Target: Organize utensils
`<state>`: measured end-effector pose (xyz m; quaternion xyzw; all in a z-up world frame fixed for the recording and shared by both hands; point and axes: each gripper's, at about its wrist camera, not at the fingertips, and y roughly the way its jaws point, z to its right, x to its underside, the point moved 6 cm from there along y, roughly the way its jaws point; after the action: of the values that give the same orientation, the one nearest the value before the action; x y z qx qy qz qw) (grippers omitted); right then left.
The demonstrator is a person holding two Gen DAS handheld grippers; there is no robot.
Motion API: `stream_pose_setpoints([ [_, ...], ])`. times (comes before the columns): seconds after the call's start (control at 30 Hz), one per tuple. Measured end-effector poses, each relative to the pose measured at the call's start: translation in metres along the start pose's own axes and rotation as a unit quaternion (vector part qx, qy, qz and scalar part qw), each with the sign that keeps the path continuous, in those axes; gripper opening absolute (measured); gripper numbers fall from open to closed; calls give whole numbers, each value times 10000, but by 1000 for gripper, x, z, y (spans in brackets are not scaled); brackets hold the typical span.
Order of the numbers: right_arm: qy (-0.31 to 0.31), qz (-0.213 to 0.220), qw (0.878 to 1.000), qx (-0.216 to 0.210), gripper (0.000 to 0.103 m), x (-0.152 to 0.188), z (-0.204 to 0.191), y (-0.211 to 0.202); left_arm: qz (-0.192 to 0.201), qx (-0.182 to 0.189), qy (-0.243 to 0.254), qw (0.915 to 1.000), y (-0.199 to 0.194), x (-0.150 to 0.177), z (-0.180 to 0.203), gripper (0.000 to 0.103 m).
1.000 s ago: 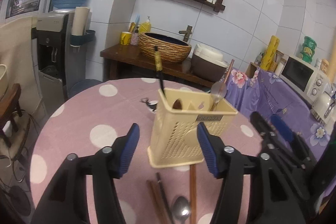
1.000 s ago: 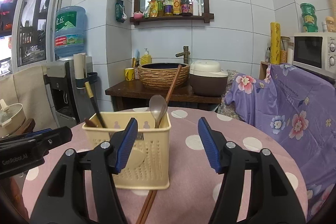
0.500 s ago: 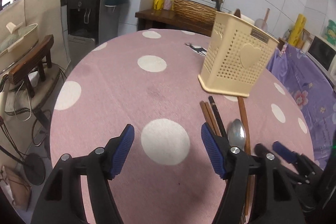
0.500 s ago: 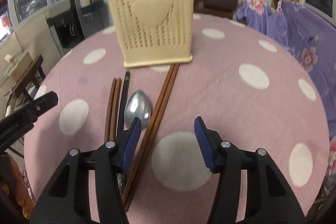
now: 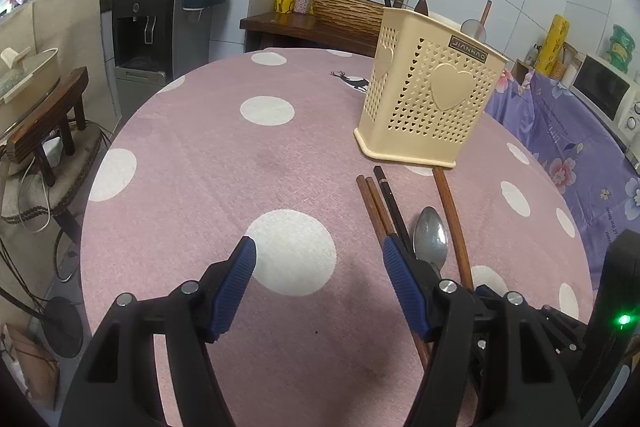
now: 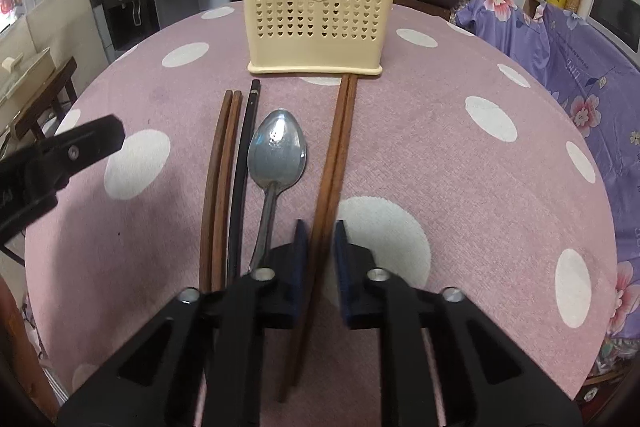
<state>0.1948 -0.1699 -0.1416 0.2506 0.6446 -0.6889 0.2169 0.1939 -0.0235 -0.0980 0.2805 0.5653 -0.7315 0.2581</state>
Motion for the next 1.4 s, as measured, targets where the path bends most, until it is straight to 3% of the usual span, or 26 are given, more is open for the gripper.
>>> stream_pose_setpoints([
  [0.47,174,11,9998,94,11,30,35,-24,-266,172,73,9995,12,9,15,65],
  [0.6,303,11,9995,110,11,35,43,-27,-387,291,76,9988,18,11,24,59],
  [0.8,462,139,9988,124,19,37,49,-33,-581,238,195,9978,36,19,43,50],
  [0.9,477,320,9983,138,34,34,52,-40,-656,22,328,9973,42,24,45,47],
  [1.03,588,530,9968,92,42,26,63,-48,-644,-200,464,9966,41,25,38,41],
  [1.13,750,599,9953,-112,44,17,76,-49,-690,-328,390,9963,38,24,25,41],
  [1.23,791,573,9946,-352,44,5,84,-42,-702,-154,11,9974,33,18,15,41],
  [1.4,720,386,9928,-877,44,-17,78,-20,-681,-13,106,9976,39,8,29,41],
])
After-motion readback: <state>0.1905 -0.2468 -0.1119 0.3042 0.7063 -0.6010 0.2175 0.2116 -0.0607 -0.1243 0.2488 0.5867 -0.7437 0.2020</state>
